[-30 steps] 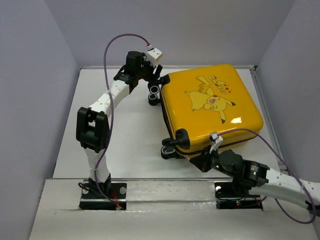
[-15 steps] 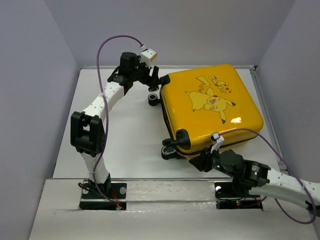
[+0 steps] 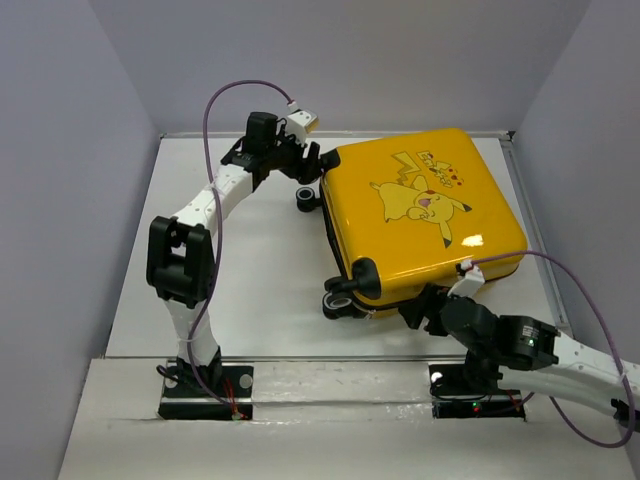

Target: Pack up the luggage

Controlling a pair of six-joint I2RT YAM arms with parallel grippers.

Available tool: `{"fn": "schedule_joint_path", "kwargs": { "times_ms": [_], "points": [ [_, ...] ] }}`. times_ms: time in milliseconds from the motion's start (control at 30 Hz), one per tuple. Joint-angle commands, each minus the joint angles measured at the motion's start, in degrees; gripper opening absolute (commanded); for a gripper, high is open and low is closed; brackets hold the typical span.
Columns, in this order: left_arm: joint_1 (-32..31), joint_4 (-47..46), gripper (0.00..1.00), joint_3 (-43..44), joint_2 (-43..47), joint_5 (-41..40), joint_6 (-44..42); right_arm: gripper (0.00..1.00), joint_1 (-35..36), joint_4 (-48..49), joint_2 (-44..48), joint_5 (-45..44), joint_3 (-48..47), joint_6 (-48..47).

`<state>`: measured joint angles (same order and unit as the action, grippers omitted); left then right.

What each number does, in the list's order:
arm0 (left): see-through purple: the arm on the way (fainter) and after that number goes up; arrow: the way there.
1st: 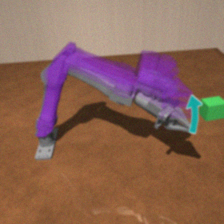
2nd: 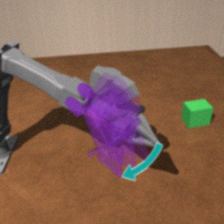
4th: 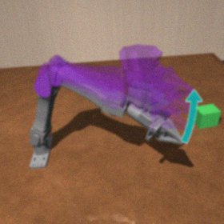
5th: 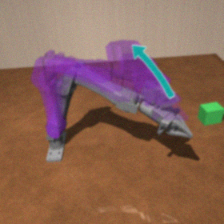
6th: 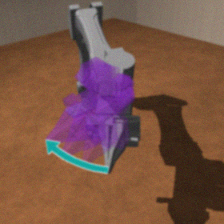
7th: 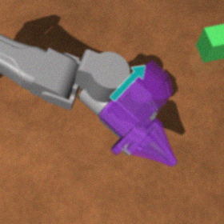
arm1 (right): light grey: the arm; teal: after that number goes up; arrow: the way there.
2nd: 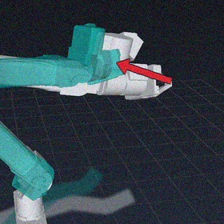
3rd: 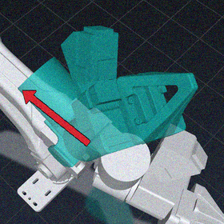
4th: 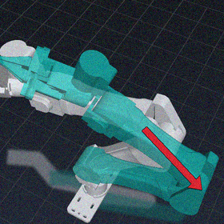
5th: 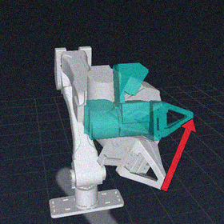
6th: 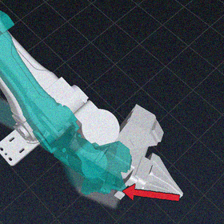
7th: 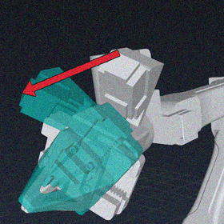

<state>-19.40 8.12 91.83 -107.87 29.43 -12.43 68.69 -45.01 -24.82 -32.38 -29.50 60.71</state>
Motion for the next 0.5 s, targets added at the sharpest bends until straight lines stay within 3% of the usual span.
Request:
{"fn": "schedule_joint_path", "kwargs": {
  "times_ms": [0, 133, 167, 267, 300, 433, 467],
  "points": [
    [0.0, -1.0, 0.54, 0.3, -2.7, 2.3, 1.3, 0.76, 0.0, -13.6, 5.8, -15.6, -3.5, 15.1],
    [-0.8, -5.7, 0.25, -1.6, -3.0, 0.5, 4.0, 0.6, 0.0, -14.4, 9.0, -20.6, -4.2, 15.8],
    [-1.4, -6.6, 0.07, -2.5, -3.1, -0.5, 4.6, 0.56, 0.0, -15.5, 7.9, -22.9, -4.6, 17.7],
    [-1.9, -15.2, 0.06, -7.9, -2.5, -7.3, 11.7, 0.43, 0.0, -18.5, 4.3, -25.6, -7.4, 19.3],
    [-1.8, -19.3, 0.06, -9.5, -1.6, -10.2, 16.6, 0.41, 0.0, -19.1, 1.3, -26.5, -7.9, 19.4],
    [-1.9, -25.9, 0.06, -18.3, 1.4, -16.9, 22.1, 0.4, 0.0, -20.6, -5.3, -27.9, -10.6, 19.2],
    [-1.9, -27.3, 0.06, -21.8, 3.3, -22.2, 24.4, 0.4, 0.0, -20.7, -6.5, -27.8, -11.0, 18.2]
  ]
}}
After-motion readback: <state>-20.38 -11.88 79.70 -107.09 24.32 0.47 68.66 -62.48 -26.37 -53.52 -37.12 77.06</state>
